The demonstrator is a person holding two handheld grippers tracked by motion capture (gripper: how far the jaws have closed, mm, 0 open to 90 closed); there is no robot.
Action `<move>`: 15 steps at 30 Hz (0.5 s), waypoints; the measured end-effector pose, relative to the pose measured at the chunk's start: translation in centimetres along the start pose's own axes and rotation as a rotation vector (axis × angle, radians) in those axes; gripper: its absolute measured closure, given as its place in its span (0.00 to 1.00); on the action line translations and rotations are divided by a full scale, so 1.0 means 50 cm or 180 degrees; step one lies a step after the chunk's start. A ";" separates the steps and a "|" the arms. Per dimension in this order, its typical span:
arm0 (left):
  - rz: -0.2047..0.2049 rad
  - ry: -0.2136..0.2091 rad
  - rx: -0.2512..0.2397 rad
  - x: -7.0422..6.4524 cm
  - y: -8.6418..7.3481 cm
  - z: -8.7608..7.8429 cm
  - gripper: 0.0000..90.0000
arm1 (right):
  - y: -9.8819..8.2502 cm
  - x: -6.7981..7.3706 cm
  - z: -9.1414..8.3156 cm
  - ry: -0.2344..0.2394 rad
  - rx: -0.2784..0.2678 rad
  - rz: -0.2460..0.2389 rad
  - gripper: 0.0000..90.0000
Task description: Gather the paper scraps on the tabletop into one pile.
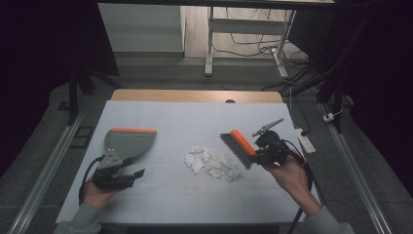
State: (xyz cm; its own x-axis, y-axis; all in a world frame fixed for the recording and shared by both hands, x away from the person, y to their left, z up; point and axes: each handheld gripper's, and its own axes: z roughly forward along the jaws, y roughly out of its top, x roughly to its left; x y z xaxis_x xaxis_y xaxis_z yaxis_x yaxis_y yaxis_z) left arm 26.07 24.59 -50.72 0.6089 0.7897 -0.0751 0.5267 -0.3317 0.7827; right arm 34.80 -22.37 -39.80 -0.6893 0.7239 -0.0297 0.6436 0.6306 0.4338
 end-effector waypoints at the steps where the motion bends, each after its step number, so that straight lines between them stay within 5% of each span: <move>1: 0.0009 -0.0009 0.0002 0.000 0.000 0.001 0.40 | -0.012 -0.009 0.005 -0.0067 0.0099 0.0164 0.79; 4: 0.0046 -0.0035 0.0004 -0.002 0.002 0.004 0.40 | -0.042 -0.024 0.033 -0.0087 0.0462 0.0444 0.79; 7: 0.0075 -0.0061 -0.0007 -0.005 0.005 0.006 0.40 | -0.049 -0.023 0.062 -0.0151 0.0703 0.0548 0.79; 12: 0.0097 -0.0084 -0.0022 -0.006 0.007 0.007 0.41 | -0.012 -0.008 0.085 0.0099 0.0716 0.0715 0.79; 15: 0.0099 -0.0072 -0.0025 -0.007 0.007 0.006 0.41 | 0.021 0.013 0.108 0.0104 0.0669 0.0687 0.79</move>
State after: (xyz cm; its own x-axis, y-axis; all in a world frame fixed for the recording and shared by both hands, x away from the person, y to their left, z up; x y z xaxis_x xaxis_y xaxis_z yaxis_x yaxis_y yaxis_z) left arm 26.22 24.05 -50.61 0.6382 0.7671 -0.0646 0.5026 -0.3516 0.7898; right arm 36.83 -19.72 -44.21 -0.5371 0.8403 0.0733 0.8288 0.5096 0.2311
